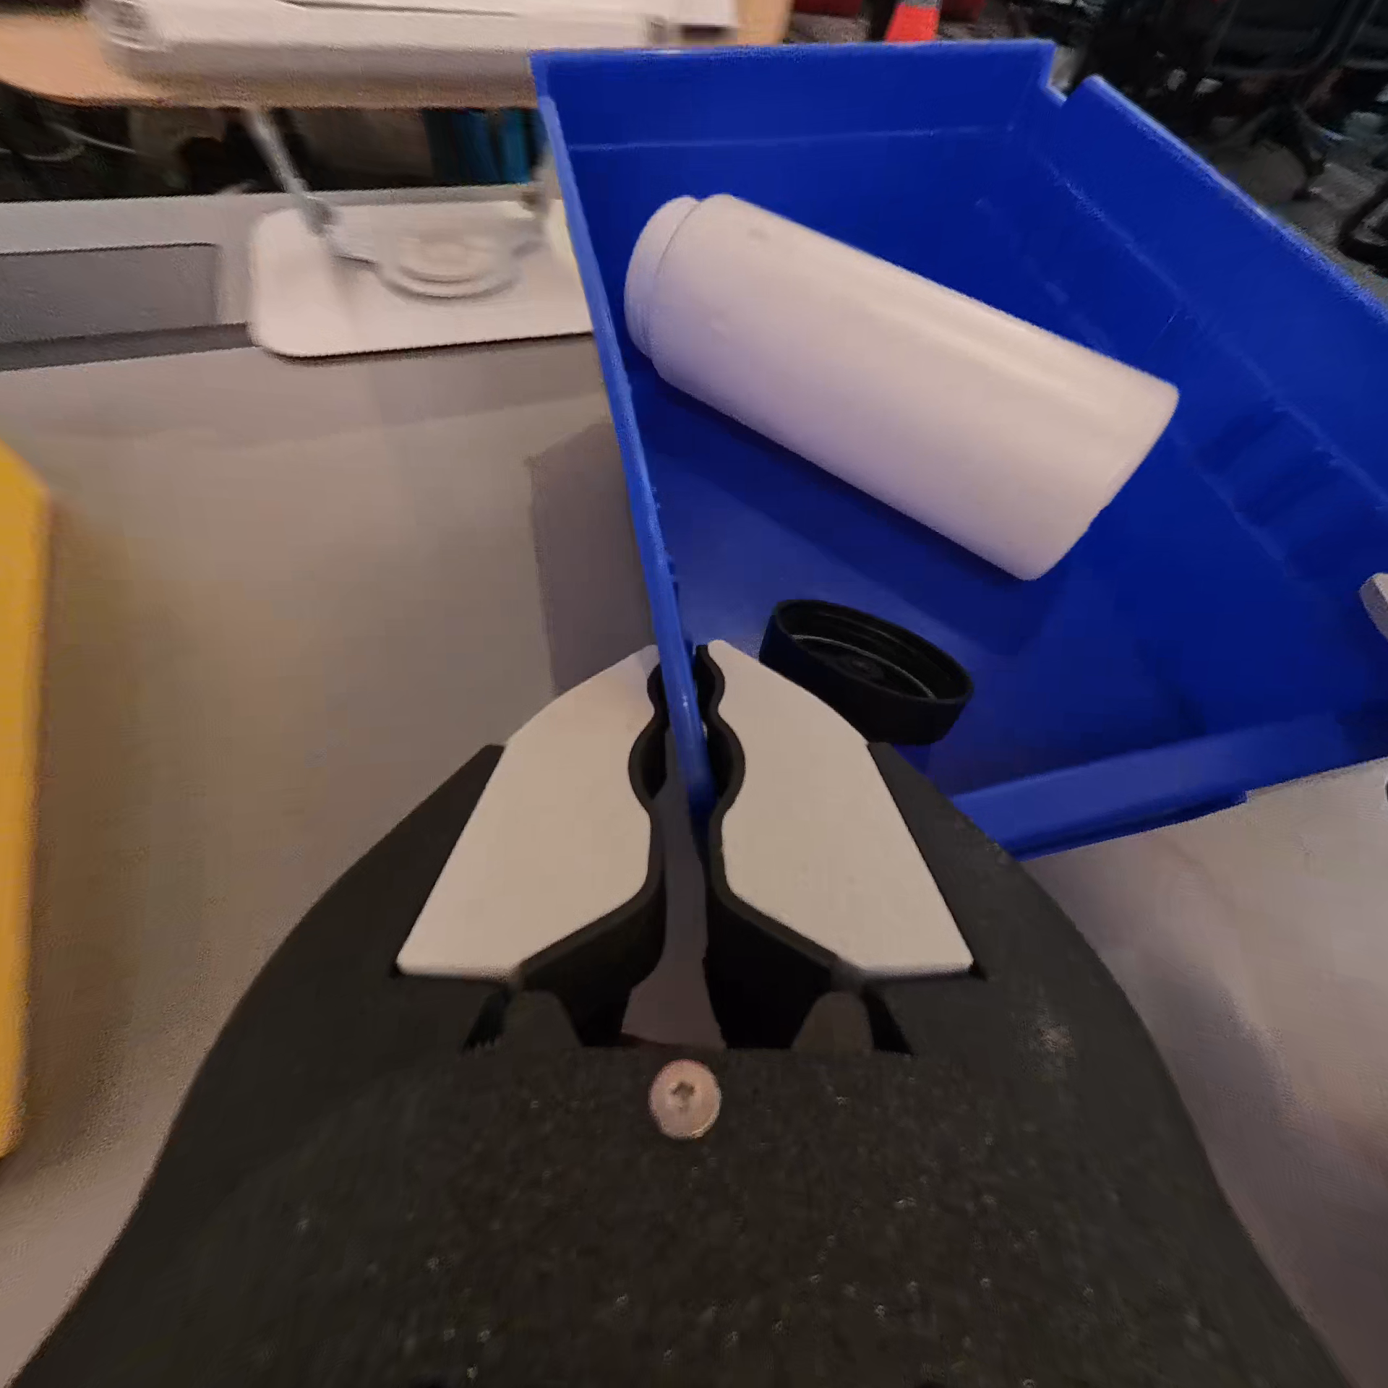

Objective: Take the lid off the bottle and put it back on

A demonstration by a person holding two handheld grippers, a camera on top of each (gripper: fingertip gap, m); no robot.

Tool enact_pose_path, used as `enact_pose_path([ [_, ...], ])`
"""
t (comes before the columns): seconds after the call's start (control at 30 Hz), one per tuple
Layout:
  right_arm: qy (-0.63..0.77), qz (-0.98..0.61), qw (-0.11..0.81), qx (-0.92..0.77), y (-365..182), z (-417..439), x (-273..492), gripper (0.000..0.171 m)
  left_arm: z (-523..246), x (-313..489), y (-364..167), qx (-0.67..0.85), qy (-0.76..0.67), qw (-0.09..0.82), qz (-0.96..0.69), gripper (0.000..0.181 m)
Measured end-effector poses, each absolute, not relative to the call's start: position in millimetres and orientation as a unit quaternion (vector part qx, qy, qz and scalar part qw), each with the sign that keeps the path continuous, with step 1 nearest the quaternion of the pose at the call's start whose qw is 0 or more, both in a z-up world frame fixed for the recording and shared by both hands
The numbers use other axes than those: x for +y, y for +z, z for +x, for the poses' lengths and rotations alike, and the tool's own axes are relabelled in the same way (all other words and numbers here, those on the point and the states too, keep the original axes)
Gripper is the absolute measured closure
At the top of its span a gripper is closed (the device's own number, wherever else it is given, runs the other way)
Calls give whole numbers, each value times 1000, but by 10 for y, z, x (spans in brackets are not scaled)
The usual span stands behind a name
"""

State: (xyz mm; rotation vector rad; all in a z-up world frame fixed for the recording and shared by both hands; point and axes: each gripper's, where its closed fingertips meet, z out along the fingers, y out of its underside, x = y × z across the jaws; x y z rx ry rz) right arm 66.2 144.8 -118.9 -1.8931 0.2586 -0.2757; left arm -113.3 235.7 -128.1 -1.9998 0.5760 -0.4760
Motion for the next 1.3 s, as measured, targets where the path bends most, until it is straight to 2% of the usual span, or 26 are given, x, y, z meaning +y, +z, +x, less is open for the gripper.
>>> enact_pose_path([
  [0.2,-62,-824,560,59,-1318,-235,1992,168,-2106,2588,-1438,180,-141,476,-849,177],
  [0.33,-18,-831,552,70,-1595,-507,2200,168,-2335,2675,-1535,185,-134,484,-845,172],
  [0.37,-12,-826,560,71,-1607,-514,2213,168,-2322,2639,-1533,195,-139,479,-845,167],
  [0.43,2,-832,553,42,-1602,-549,2173,166,-2254,2412,-1462,223,-176,473,-834,133],
  [0.47,4,-834,552,13,-1570,-573,2121,157,-2259,2240,-1391,231,-198,475,-826,114],
  [0.5,-3,-830,557,-18,-1511,-578,2042,141,-2300,2049,-1297,237,-226,477,-816,108],
  [0.53,-17,-820,570,-46,-1423,-564,1944,133,-2401,1876,-1192,234,-252,482,-806,108],
  [0.57,-27,-806,586,-75,-1323,-567,1835,133,-2588,1770,-1105,221,-263,490,-801,107],
  [0.67,31,-760,629,-164,-1073,-876,1529,133,-3481,1910,-978,164,-225,532,-800,116],
  [0.73,111,-750,623,-194,-1015,-1265,1413,134,-4178,2285,-979,120,-155,558,-806,117],
  [0.83,158,-749,595,-242,-1034,-1938,1380,124,-4763,2798,-1150,91,-82,541,-832,112],
  [0.9,181,-749,581,-260,-1072,-2347,1401,122,-4799,3035,-1329,85,-99,510,-850,113],
  [0.93,196,-757,568,-257,-1115,-2519,1435,122,-4822,3136,-1417,79,-99,498,-858,121],
  [1.0,216,-787,534,-223,-1246,-2784,1571,117,-4886,3271,-1555,65,-96,483,-868,144],
  [1.07,194,-820,501,-196,-1429,-2947,1762,104,-4886,3258,-1551,47,-135,480,-866,176],
  [1.17,125,-849,486,-165,-1594,-3038,2034,107,-4918,3046,-1557,57,-116,477,-869,176],
  [1.3,108,-835,518,-148,-1517,-3226,2230,111,-4977,2610,-1559,51,-92,477,-873,176],
])
